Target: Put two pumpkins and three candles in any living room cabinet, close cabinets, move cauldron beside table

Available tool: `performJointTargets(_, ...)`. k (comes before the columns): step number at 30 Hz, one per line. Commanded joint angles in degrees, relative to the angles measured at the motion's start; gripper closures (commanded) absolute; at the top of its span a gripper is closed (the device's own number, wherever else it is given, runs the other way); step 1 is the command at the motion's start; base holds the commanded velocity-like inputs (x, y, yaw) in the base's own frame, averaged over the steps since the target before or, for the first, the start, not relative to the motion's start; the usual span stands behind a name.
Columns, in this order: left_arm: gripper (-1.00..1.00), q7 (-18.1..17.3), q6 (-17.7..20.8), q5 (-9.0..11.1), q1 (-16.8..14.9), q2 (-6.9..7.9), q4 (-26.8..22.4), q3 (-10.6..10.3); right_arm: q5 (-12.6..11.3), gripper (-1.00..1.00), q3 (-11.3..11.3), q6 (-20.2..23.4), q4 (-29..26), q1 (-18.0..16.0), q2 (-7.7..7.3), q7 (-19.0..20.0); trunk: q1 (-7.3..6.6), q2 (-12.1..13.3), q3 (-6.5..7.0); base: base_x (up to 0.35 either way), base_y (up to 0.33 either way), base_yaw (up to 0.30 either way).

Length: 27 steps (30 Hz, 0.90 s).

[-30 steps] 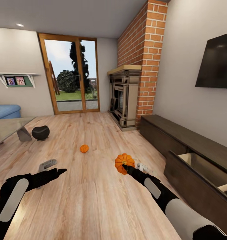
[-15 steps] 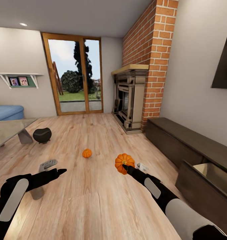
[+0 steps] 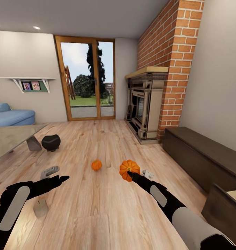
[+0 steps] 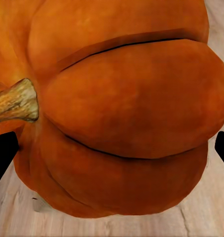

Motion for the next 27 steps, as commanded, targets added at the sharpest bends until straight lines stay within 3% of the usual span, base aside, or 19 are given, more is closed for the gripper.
performJointTargets(1, -1.0, 0.59, 0.24, 0.62, -0.03, 0.01, -0.05, 0.01, -0.49, 1.0, 0.08, 0.13, -0.05, -0.06, -0.02, 0.06, 0.02, -0.03, -0.06, 0.34, 0.019, 0.016)
performJointTargets(27, -1.0, 0.37, 0.24, 0.62, -0.03, 0.01, -0.03, 0.01, -0.49, 1.0, 0.08, 0.14, -0.05, -0.06, -0.05, 0.06, 0.02, -0.03, -0.05, 0.324, 0.096, 0.001)
